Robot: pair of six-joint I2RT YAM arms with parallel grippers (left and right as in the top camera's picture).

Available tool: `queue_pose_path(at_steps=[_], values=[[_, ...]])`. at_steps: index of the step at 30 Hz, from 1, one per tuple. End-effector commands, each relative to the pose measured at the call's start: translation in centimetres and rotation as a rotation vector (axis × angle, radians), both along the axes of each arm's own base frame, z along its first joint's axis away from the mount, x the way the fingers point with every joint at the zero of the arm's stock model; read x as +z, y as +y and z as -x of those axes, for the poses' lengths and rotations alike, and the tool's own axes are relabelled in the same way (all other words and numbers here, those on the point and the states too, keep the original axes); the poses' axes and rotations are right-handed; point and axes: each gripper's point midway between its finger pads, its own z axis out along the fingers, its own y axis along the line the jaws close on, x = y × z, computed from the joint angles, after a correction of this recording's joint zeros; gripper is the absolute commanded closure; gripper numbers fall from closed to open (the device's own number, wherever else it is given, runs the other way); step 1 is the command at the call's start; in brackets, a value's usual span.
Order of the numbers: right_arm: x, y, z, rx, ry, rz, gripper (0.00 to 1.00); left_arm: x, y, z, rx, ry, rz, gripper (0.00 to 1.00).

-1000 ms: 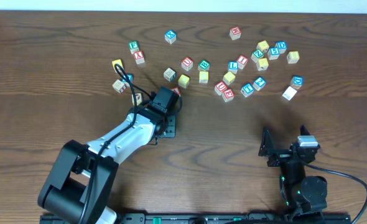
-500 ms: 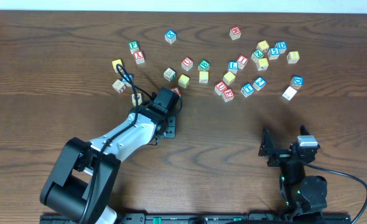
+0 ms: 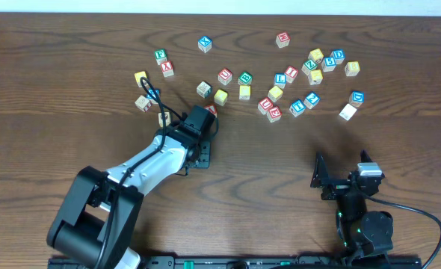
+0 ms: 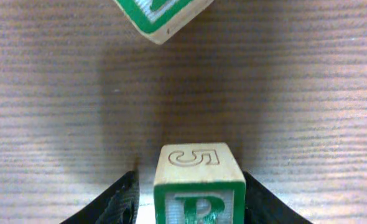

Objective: Spell out ROBOT
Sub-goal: 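Lower the R block onto the table with the left gripper, then open the left gripper and release the R block, then move the left gripper over the yellow O block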

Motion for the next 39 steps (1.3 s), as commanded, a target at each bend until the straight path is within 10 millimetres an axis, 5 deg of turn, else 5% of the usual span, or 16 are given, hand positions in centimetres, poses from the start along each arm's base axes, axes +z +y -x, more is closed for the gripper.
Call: queue_pose_path(at_steps=[1, 14, 16, 20, 30, 33, 39], values=[[-0.2, -0.1, 0.0, -0.002, 0.007, 0.014, 0.01, 3.7, -0.9, -1.8, -0.017, -0.106, 0.043, 0.49], [-0.2, -0.1, 0.0, -0.002, 0.007, 0.014, 0.01, 12.8, -1.9, -2.0, -0.111, -0.336, 0.179, 0.44], [-0.2, -0.1, 0.0, -0.002, 0.007, 0.014, 0.01, 13.5, -2.0, -1.7, -0.141, -0.352, 0.182, 0.35], [-0.2, -0.1, 0.0, -0.002, 0.006, 0.014, 0.01, 13.5, -1.8, -1.2, -0.179, -0.342, 0.17, 0.21], [-0.2, -0.1, 0.0, -0.002, 0.007, 0.014, 0.01, 13.1, -1.6, -0.7, -0.254, -0.329, 0.131, 0.12], [-0.2, -0.1, 0.0, -0.002, 0.007, 0.014, 0.01, 13.3, -2.4, -0.4, -0.353, -0.319, 0.138, 0.0], [-0.2, -0.1, 0.0, -0.002, 0.007, 0.014, 0.01, 14.2, -3.1, -2.1, -0.406, -0.283, 0.097, 0.0]])
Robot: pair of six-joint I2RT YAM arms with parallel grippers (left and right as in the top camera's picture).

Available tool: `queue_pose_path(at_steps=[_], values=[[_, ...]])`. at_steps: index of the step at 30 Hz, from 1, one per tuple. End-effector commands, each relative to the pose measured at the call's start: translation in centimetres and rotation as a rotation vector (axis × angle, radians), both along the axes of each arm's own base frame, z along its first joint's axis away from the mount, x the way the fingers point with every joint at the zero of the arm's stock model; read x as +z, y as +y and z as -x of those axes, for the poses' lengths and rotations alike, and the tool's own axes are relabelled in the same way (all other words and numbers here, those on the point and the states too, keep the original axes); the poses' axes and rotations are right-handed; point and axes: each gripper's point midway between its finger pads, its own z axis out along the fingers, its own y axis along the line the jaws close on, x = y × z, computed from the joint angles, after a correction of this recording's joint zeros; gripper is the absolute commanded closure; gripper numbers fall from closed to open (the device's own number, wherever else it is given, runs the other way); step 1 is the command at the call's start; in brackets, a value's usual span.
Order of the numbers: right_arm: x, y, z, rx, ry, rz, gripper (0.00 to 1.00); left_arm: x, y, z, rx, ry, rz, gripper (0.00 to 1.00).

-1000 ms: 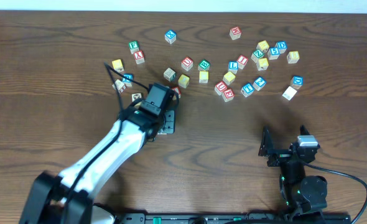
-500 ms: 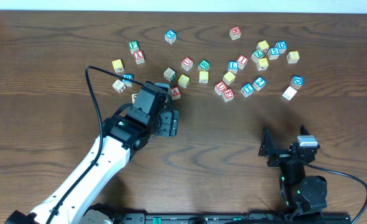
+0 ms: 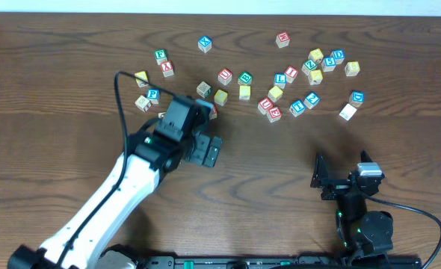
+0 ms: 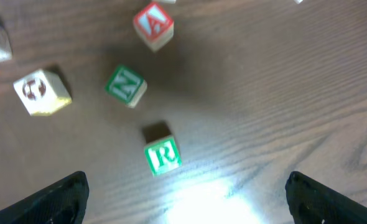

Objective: Spell out ROBOT
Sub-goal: 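Move the left gripper over the yellow O block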

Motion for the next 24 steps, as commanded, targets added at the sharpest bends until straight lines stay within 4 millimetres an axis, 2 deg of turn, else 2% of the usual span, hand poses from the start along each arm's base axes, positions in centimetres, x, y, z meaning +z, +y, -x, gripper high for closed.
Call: queue_pose_path(at_steps=[1, 6, 10, 16, 24], values=[[-0.2, -0.1, 0.0, -0.002, 0.007, 0.014, 0.01, 1.5, -1.2, -2.2, -0.069, -0.032, -0.022, 0.01], [-0.2, -0.1, 0.0, -0.002, 0.006, 0.014, 0.01, 2.1, -2.9, -5.5, -0.085, -0.017, -0.046, 0.01], [-0.2, -0.1, 0.0, -0.002, 0.006, 0.014, 0.01, 1.5, -4.1, -7.6, -0.115, 0.018, -0.078, 0.01], [-0.2, -0.1, 0.0, -0.002, 0.006, 0.014, 0.01, -1.7, -5.4, -10.0, -0.148, 0.088, -0.126, 0.01], [-0.2, -0.1, 0.0, -0.002, 0.007, 0.014, 0.01, -6.1, -6.3, -11.5, -0.161, 0.149, -0.154, 0.01]])
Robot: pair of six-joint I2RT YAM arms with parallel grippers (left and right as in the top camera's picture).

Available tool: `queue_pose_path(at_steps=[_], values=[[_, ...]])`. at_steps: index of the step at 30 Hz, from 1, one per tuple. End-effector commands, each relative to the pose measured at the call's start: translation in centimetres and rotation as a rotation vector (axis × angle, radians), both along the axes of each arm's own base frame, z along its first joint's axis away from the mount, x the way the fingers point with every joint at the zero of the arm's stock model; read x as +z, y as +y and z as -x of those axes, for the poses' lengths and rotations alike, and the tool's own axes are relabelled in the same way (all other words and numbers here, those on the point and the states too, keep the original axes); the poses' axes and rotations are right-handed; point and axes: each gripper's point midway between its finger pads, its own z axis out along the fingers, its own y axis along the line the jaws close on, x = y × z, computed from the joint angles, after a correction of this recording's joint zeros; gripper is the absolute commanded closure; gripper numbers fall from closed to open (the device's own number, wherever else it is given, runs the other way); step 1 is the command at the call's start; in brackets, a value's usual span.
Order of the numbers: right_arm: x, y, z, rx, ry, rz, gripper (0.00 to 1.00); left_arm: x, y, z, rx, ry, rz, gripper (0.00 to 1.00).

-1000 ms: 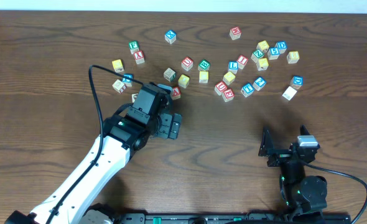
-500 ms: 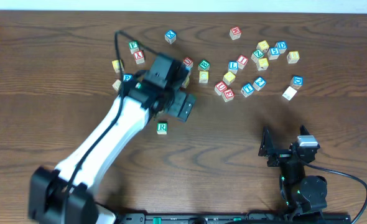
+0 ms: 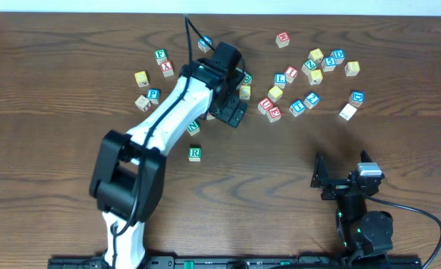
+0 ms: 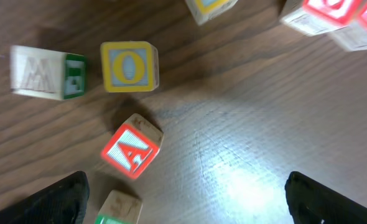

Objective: Spell out ROBOT
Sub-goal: 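Move the left gripper over the yellow O block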

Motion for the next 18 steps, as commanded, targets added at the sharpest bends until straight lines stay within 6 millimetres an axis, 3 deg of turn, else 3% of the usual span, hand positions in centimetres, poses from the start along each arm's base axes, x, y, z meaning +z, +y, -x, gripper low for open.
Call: queue_pose_path(at_steps=[1, 18], values=[[-0.2, -0.1, 0.0, -0.002, 0.005, 0.014, 0.01, 0.0, -0.7, -1.3, -0.023, -0.025, 0.005, 0.01], [-0.2, -0.1, 0.0, -0.002, 0.005, 0.014, 0.01, -0.3, -2.1, -4.8, -0.026, -0.142, 0.061, 0.0]])
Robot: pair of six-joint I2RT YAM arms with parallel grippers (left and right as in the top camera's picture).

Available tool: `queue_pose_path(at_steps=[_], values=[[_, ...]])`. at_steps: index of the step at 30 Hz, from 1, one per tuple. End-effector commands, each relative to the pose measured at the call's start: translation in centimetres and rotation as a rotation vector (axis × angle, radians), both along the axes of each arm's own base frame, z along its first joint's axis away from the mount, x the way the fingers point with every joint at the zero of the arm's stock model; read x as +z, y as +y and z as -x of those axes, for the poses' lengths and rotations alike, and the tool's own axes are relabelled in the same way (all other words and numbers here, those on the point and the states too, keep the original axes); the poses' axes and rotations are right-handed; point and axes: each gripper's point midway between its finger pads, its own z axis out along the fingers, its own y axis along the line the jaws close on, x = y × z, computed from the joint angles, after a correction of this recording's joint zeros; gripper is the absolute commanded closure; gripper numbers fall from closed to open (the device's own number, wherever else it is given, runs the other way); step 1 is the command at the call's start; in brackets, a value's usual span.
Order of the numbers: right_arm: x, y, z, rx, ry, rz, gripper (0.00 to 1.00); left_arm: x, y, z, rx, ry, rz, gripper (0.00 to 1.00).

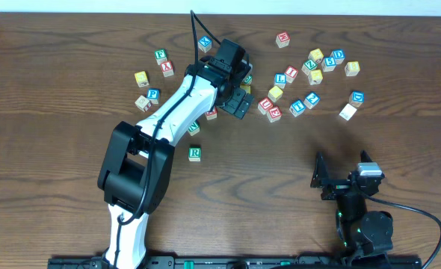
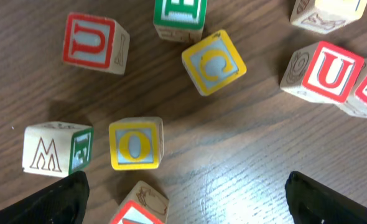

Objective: Spell out ROBOT
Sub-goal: 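Move the left gripper over the yellow O block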

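The green R block (image 1: 195,153) lies alone on the wood, nearer the front than the scattered letters. My left gripper (image 1: 239,104) hovers open over the cluster, with nothing between its fingers (image 2: 46,202). In the left wrist view a yellow O block (image 2: 135,144) lies just ahead of the left gripper (image 2: 186,208), toward its left finger. A red A block (image 2: 140,208) peeks in at the bottom edge. My right gripper (image 1: 324,179) rests at the front right, away from all blocks; the overhead view does not show its jaw state.
Around the O lie an M block (image 2: 56,148), a red U block (image 2: 95,42), a yellow block with a blue letter (image 2: 214,62) and another red U block (image 2: 329,71). More blocks (image 1: 310,75) spread to the back right, several (image 1: 153,75) to the back left.
My left gripper, still open, has shifted a little farther over the cluster. The yellow O now sits lower in the wrist view, and the A has slid to the bottom edge.
My left gripper was shut on the green R block, low at the table. Then it stood open and raised, the R left on the wood. After that it hung over the block cluster by the A and O, and now sits just short of the O.
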Motion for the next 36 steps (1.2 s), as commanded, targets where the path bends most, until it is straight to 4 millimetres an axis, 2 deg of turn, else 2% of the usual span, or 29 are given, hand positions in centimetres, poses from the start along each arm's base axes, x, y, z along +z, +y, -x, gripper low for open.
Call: queue_pose_path(at_steps=[1, 10, 22, 24, 32, 36], values=[[-0.2, -0.1, 0.0, -0.002, 0.005, 0.014, 0.01, -0.1, 0.1, -1.3, -0.002, -0.015, -0.001, 0.0], [-0.2, -0.1, 0.0, -0.002, 0.004, 0.014, 0.01, -0.5, 1.0, -2.8, 0.006, 0.012, 0.028, 0.01], [-0.2, -0.1, 0.0, -0.002, 0.004, 0.014, 0.01, -0.7, 0.1, -2.1, -0.052, 0.024, 0.033, 0.03], [-0.2, -0.1, 0.0, -0.002, 0.005, 0.014, 0.01, -1.0, 0.0, -2.0, -0.055, 0.03, 0.032, 0.06], [-0.2, -0.1, 0.0, -0.002, 0.004, 0.014, 0.01, -3.2, 0.2, -1.9, -0.053, 0.063, 0.013, 0.06], [-0.2, -0.1, 0.0, -0.002, 0.005, 0.014, 0.01, -3.0, 0.0, -2.3, -0.053, 0.045, 0.02, 0.06]])
